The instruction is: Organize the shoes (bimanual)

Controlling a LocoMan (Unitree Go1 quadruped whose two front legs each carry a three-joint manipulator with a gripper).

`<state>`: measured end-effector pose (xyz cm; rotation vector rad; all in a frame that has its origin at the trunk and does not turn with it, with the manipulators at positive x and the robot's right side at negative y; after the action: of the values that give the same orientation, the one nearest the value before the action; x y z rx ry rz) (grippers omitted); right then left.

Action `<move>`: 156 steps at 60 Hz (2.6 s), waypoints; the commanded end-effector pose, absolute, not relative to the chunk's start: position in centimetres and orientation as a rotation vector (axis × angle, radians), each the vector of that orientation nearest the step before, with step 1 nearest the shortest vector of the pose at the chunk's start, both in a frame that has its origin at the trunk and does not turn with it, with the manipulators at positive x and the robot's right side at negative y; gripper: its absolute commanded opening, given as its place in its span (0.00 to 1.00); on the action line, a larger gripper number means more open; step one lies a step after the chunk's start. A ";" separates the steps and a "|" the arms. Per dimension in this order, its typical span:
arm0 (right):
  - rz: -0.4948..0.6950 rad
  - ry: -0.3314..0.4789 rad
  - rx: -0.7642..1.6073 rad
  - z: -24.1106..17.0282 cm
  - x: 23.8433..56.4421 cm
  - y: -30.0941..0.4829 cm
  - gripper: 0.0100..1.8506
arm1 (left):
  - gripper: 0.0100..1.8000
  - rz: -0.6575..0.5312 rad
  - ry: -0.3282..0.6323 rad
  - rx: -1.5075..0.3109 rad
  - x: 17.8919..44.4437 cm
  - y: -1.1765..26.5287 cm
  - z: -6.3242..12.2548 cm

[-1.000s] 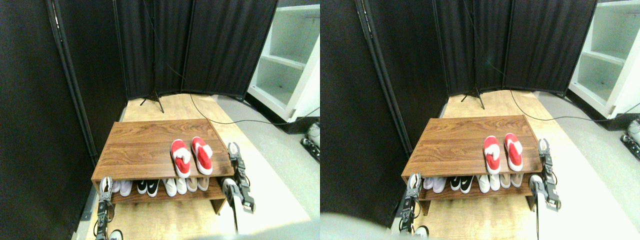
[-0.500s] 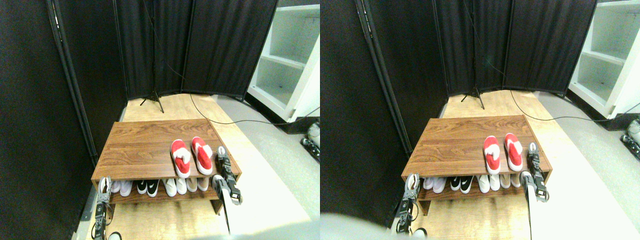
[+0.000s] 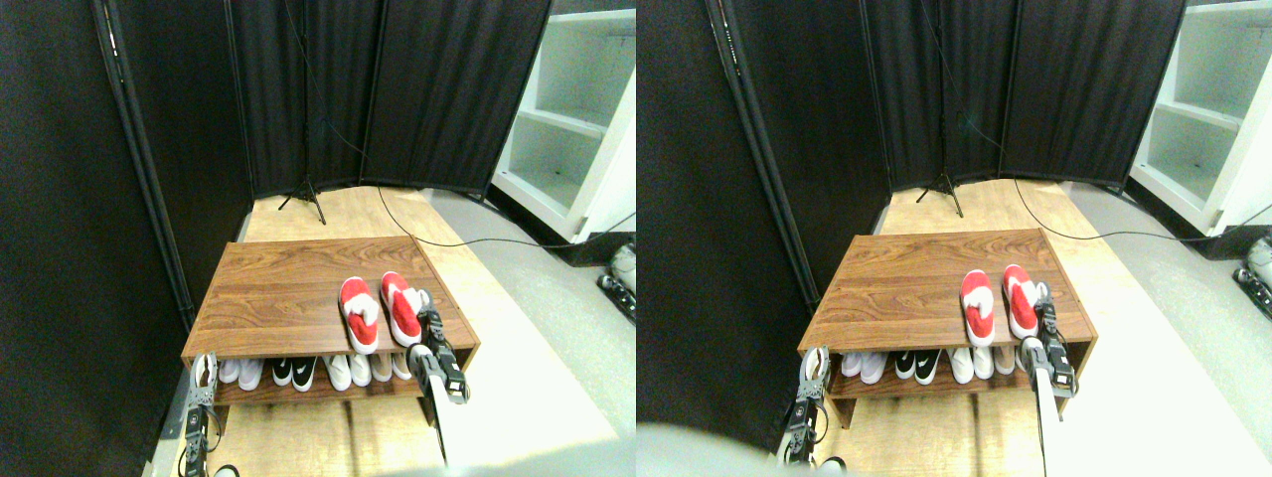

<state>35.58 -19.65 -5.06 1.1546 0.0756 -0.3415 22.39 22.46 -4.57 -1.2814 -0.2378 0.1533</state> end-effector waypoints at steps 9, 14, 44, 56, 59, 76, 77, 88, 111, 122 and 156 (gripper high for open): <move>-0.297 0.079 1.186 -4.8 35.5 -17.9 0.00 | 0.04 0.127 -0.283 -1.290 22.5 22.3 -4.3; -0.301 0.080 1.197 -4.9 35.4 -17.4 0.00 | 0.04 0.122 -0.283 -1.289 22.5 22.3 -4.3; -0.282 0.132 1.231 -5.4 35.4 -16.0 0.00 | 0.04 0.121 -0.295 -1.285 22.6 22.7 -4.4; -0.327 0.140 1.251 -5.6 35.1 -15.1 0.00 | 0.04 0.131 -0.303 -1.291 22.9 22.7 -4.6; -0.326 0.141 1.244 -5.7 35.0 -15.0 0.00 | 0.04 0.131 -0.304 -1.292 22.9 22.7 -4.5; -0.309 0.112 1.178 -5.7 35.1 -16.1 0.00 | 0.04 0.130 -0.303 -1.298 23.1 22.9 -4.8; -0.310 0.106 1.174 -5.6 35.1 -16.2 0.00 | 0.04 0.128 -0.301 -1.297 23.1 22.9 -4.8; -0.286 0.058 1.130 -4.2 35.3 -17.9 0.00 | 0.04 0.124 -0.295 -1.297 23.3 22.9 -4.9; -0.192 -0.086 1.063 0.3 34.1 -22.3 0.00 | 0.02 0.124 -0.272 -1.310 23.7 23.1 -5.0; -0.146 -0.147 1.124 1.8 31.7 -23.6 0.00 | 0.02 0.132 -0.270 -1.305 23.7 23.2 -5.0; -0.103 -0.084 1.141 0.0 22.3 -19.5 0.00 | 0.03 0.111 -0.228 -1.306 23.4 23.5 -4.2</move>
<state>22.54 -20.22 -0.73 1.1533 -0.0649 -0.1523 23.25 23.55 -5.28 -1.3166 -0.1938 0.1460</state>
